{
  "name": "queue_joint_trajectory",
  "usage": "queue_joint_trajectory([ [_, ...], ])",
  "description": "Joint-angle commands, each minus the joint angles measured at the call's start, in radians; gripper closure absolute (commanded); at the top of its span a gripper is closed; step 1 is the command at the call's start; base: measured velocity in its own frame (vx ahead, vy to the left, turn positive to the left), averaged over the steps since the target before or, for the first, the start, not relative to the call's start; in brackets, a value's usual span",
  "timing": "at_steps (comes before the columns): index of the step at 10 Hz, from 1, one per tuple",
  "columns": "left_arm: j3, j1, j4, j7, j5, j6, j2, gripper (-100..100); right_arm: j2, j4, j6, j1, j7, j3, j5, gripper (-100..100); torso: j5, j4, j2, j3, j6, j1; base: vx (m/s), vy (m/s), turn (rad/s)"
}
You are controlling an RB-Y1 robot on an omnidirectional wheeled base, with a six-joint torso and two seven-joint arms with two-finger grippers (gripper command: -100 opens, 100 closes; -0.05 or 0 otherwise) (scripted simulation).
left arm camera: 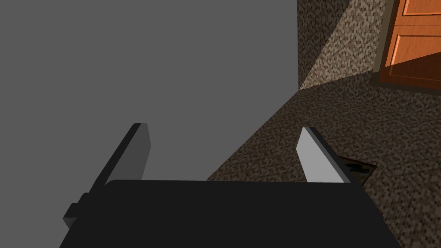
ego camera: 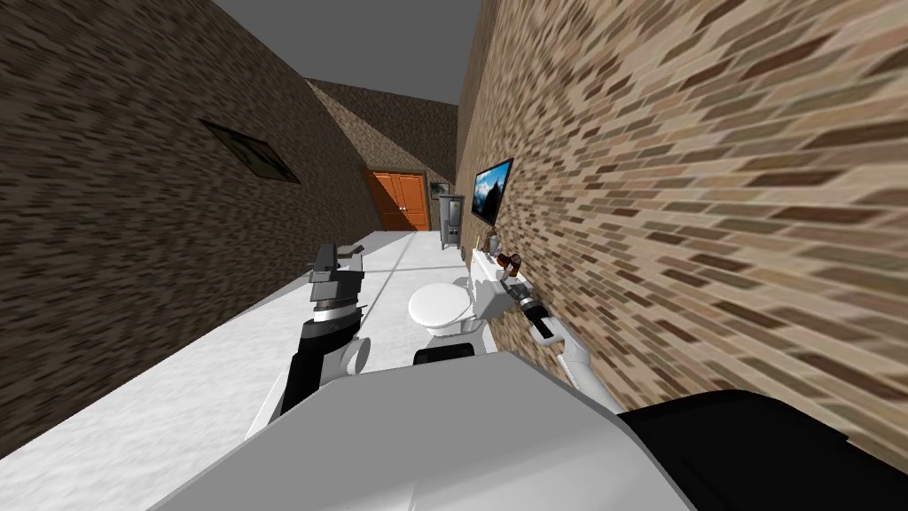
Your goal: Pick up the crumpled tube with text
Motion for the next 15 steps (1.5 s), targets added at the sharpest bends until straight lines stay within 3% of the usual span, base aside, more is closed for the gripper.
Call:
queue_joint_trajectory([
  [1, 0.0, 0.0, 0.0, 0.0, 0.0, 0.0, 0.0, 0, -0.001, 0.022, 0.002, -0.041, -0.001, 0.002, 0.0, -100, 0.0, 0.0, 0.0, 0.0, 0.0, 0.0, -0.015, -0.002, 0.0],
  [2, 0.0, 0.0, 0.0, 0.0, 0.0, 0.0, 0.0, 0, 0.0, 0.069, -0.002, -0.079, 0.01, 0.041, 0.004, -100, 0.0, 0.0, -0.002, -0.001, 0.0, 0.0, -0.056, -0.009, -0.161],
  [5, 0.0, 0.0, 0.0, 0.0, 0.0, 0.0, 0.0, 0, 0.0, 0.136, -0.002, -0.164, 0.01, 0.041, 0.004, -100, 0.0, 0.0, 0.001, 0.001, 0.0, 0.0, -0.054, -0.001, -0.021],
  [6, 0.0, 0.0, 0.0, 0.0, 0.0, 0.0, 0.0, 0, 0.001, 0.169, -0.006, -0.194, 0.02, 0.08, 0.008, -100, 0.0, 0.0, -0.001, -0.001, 0.0, 0.0, -0.06, -0.003, -0.17],
  [9, 0.0, 0.0, 0.0, 0.0, 0.0, 0.0, 0.0, 0, 0.001, 0.251, -0.006, -0.287, 0.02, 0.08, 0.008, -100, 0.0, 0.0, 0.0, 0.0, 0.0, 0.0, -0.048, -0.003, -0.019],
  [10, 0.0, 0.0, 0.0, 0.0, 0.0, 0.0, 0.0, 0, 0.001, 0.294, -0.01, -0.324, 0.031, 0.119, 0.012, -100, 0.0, 0.0, -0.002, -0.001, 0.0, 0.001, -0.053, 0.003, -0.156],
  [13, 0.0, 0.0, 0.0, 0.0, 0.0, 0.0, 0.0, 0, 0.001, 0.366, -0.01, -0.411, 0.031, 0.119, 0.012, -100, -0.001, -0.001, 0.0, 0.0, 0.0, 0.001, -0.048, -0.001, -0.025],
  [14, 0.0, 0.0, 0.0, 0.0, 0.0, 0.0, 0.0, 0, 0.002, 0.398, -0.014, -0.439, 0.041, 0.158, 0.017, -100, -0.001, -0.001, -0.002, -0.001, 0.0, 0.0, -0.078, -0.025, -0.185],
  [15, 0.0, 0.0, 0.0, 0.0, 0.0, 0.0, 0.0, 0, 0.002, 0.424, -0.014, -0.469, 0.041, 0.158, 0.017, -100, -0.001, -0.001, 0.001, 0.0, 0.001, -0.001, -0.088, -0.011, -0.076],
])
